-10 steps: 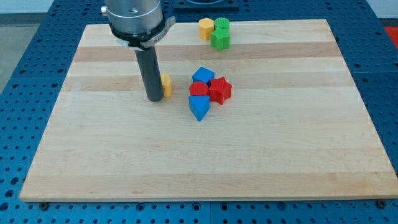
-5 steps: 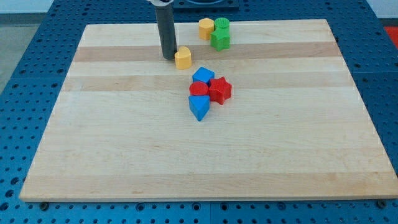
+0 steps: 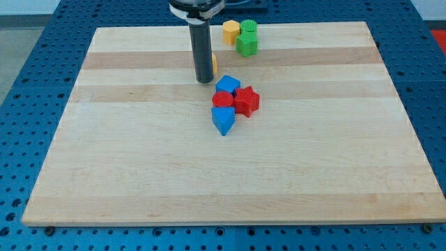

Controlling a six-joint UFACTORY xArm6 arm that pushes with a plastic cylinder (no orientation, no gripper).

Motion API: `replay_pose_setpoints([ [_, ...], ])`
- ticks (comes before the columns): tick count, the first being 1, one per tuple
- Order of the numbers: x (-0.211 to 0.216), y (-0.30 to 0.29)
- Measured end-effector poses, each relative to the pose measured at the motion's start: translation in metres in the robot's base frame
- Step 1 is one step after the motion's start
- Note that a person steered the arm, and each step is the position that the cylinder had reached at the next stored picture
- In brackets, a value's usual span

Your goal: Move the yellow heart into the yellow hexagon

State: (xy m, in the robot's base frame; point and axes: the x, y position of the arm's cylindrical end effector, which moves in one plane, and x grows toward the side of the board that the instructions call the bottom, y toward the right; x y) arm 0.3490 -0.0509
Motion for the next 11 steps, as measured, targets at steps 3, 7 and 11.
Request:
replay_pose_setpoints([
  [3, -0.048, -0.002],
  [7, -0.080, -0.028],
  [11, -0.057, -0.035],
])
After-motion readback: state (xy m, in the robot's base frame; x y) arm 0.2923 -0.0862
